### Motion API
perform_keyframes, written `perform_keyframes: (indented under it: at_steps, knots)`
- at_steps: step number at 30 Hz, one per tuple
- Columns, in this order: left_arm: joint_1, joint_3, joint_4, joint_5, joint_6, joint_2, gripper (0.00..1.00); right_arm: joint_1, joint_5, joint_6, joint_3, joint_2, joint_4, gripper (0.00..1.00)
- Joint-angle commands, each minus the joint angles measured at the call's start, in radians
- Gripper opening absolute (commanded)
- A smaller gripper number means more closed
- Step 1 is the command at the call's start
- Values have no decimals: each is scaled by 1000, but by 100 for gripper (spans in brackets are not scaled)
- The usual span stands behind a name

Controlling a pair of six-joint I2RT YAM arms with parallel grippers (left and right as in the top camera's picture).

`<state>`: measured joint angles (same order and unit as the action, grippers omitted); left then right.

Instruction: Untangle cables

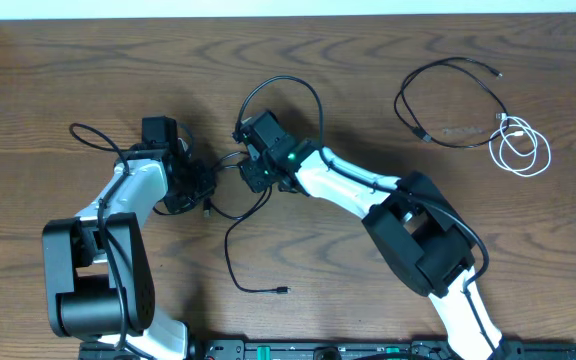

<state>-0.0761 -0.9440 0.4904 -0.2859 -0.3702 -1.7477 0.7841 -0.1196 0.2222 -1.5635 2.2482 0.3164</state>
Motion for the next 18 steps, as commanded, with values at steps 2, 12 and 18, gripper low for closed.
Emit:
perform_keyframes:
  at_steps: [2,12,18]
  knots:
    - [-1,11,-2,-9,-10,-8,22,-5,76,-3,40,55,39,49]
    - [-2,10,-2,-20,-10,-7,8,-10,-1,2,40,56,39,56]
    - [-2,6,-2,-20,-9,-1,8,-49,-204,44,40,56,38,58]
